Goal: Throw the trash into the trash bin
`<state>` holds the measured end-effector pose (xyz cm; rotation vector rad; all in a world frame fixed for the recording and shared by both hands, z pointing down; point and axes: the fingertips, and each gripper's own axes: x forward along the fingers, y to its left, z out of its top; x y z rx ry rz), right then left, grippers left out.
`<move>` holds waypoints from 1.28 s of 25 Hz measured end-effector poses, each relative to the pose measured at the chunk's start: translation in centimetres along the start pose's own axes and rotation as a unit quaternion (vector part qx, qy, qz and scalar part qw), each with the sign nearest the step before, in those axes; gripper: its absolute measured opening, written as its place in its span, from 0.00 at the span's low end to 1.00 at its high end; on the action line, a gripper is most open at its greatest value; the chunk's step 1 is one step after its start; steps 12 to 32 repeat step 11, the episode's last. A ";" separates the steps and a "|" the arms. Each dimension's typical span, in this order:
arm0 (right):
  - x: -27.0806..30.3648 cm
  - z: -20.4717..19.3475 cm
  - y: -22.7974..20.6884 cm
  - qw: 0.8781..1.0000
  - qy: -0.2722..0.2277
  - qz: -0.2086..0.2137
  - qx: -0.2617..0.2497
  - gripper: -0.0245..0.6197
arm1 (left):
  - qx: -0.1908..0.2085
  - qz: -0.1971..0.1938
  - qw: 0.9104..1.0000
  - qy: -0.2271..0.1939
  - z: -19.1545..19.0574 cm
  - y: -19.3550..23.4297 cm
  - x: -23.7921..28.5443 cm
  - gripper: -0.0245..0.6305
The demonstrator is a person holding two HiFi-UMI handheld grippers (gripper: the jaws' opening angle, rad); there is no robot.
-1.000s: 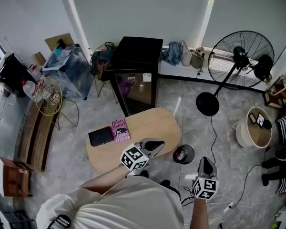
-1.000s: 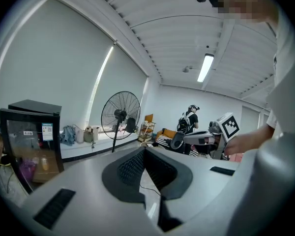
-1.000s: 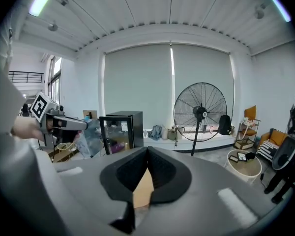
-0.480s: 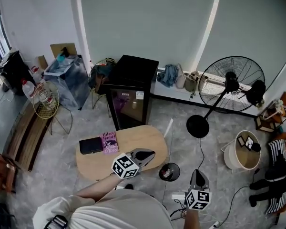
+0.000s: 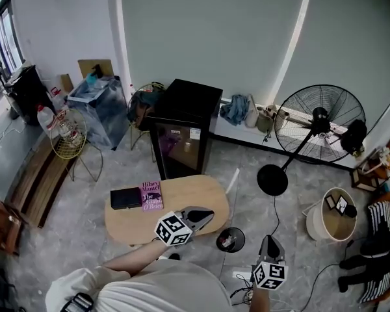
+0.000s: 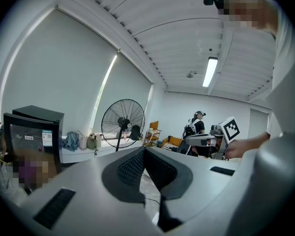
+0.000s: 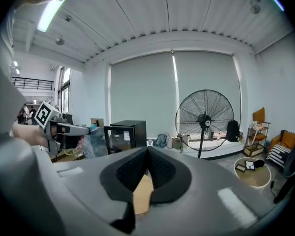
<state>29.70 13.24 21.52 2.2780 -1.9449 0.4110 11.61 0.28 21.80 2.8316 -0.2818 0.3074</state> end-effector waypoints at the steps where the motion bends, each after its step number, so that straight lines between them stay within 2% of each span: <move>1: 0.1 0.1 0.0 1.000 -0.001 0.001 0.000 0.05 | 0.000 0.001 1.000 0.000 0.0 0.1 0.0 0.05; 32: 0.7 0.2 -0.3 1.000 -0.003 0.002 0.000 0.05 | -0.007 0.007 1.000 -0.006 0.2 0.7 0.5 0.05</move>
